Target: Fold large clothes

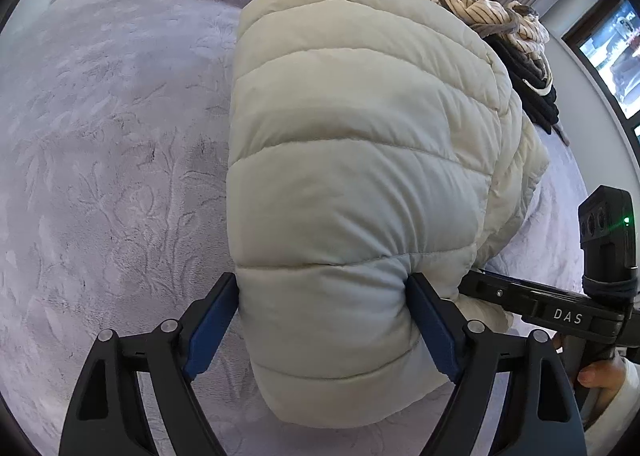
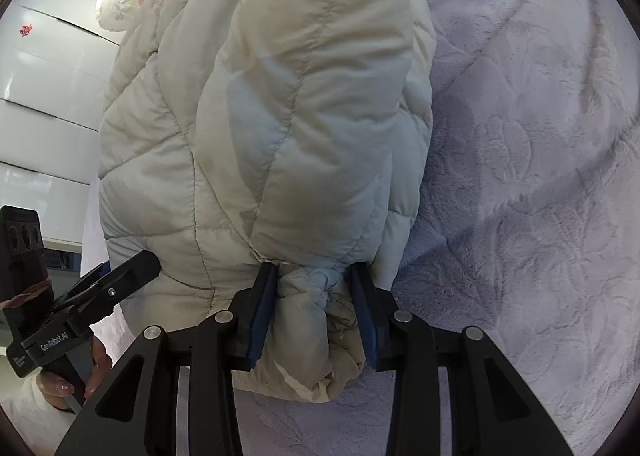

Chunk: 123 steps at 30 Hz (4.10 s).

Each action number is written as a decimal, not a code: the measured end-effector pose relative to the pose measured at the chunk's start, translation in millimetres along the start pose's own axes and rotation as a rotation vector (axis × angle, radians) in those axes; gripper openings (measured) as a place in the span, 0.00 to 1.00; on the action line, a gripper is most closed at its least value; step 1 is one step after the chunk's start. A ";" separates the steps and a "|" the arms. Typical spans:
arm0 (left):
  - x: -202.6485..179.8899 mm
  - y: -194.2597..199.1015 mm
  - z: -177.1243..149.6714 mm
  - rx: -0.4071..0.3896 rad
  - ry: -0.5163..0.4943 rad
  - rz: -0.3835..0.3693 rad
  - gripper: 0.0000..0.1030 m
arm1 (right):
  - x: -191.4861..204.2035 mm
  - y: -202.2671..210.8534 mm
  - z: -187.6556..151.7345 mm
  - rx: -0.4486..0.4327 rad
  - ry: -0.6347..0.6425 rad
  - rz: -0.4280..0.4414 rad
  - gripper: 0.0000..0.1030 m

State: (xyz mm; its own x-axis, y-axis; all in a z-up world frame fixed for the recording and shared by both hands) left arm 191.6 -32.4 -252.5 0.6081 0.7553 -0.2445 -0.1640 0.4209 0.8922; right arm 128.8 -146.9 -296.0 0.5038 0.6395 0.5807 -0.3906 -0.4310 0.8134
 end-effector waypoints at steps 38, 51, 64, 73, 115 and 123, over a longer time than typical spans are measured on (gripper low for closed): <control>-12.5 54.3 14.4 -0.020 0.026 0.035 0.83 | 42.1 82.1 55.4 -0.105 -0.052 -0.022 0.42; -18.1 103.9 3.6 0.024 0.045 0.124 0.83 | 59.8 111.5 9.6 -0.057 -0.018 -0.089 0.55; -30.3 164.9 -0.2 -0.012 0.014 0.189 1.00 | 93.9 159.4 -19.5 -0.115 0.093 -0.240 0.86; -31.8 207.7 -3.9 -0.041 0.007 0.280 1.00 | 107.5 196.3 -26.8 -0.221 0.104 -0.308 1.00; -44.2 266.9 -15.7 -0.076 0.032 0.348 1.00 | 116.5 242.5 -62.5 -0.279 0.072 -0.349 1.00; -43.1 262.7 -14.9 -0.070 0.028 0.351 1.00 | 117.5 245.0 -56.8 -0.280 0.088 -0.362 1.00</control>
State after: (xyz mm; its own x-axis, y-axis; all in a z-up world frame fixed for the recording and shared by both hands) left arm 110.8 53.1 -13.2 0.4837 0.8731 0.0608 -0.4122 0.1660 0.8958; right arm 48.6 -141.2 -30.3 0.5839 0.7736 0.2460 -0.4008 0.0112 0.9161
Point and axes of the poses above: each gripper's, at about its wrist camera, not at the fingertips, and y roughly against the way its jaws point, x to its left, z to its top, the point moved 10 cm from there along -y, roughly the way its jaws point, and after that the axes turned 9 degrees about -y, right-handed, at the moved point
